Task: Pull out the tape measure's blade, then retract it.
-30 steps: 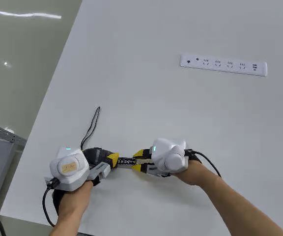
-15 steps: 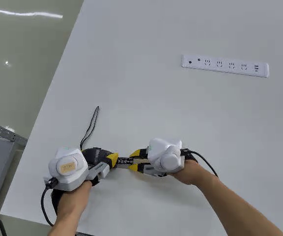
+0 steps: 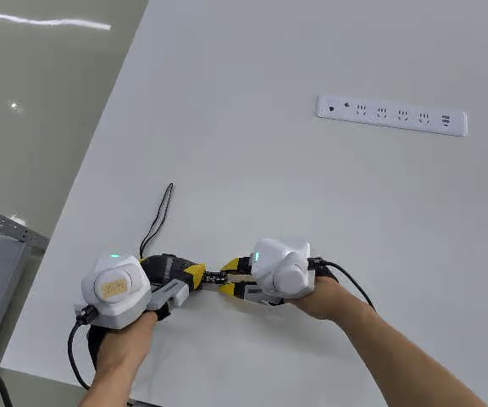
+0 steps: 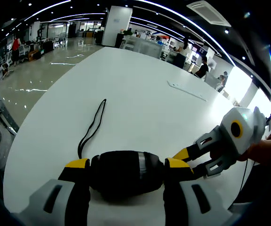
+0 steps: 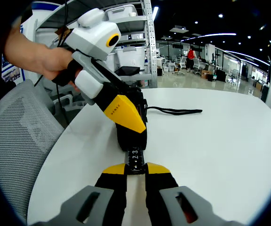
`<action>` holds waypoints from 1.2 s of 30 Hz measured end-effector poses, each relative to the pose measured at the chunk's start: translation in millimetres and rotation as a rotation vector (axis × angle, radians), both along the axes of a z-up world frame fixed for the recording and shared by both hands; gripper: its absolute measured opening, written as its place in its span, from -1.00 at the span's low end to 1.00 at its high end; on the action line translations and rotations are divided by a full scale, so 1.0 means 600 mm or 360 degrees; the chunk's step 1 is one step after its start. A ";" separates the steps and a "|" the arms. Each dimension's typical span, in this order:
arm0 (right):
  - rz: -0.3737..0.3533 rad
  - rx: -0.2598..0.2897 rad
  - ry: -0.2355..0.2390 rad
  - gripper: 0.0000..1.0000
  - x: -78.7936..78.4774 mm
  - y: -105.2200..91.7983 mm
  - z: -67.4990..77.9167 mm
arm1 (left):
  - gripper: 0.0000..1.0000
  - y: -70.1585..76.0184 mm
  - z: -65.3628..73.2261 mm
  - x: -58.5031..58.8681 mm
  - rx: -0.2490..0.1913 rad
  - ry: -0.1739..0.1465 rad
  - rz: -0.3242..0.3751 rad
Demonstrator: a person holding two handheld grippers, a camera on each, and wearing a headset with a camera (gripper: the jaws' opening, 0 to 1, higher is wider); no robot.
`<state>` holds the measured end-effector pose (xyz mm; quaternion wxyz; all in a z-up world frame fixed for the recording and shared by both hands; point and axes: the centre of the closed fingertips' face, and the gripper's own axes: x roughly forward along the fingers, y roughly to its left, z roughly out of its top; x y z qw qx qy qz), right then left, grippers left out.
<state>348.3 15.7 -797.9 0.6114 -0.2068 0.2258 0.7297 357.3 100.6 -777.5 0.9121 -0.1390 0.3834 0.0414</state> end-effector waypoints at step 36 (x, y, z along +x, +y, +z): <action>0.0012 -0.0028 0.0007 -0.75 -0.006 0.020 -0.006 | 0.19 -0.004 0.001 0.001 -0.0065 -0.0029 -0.0014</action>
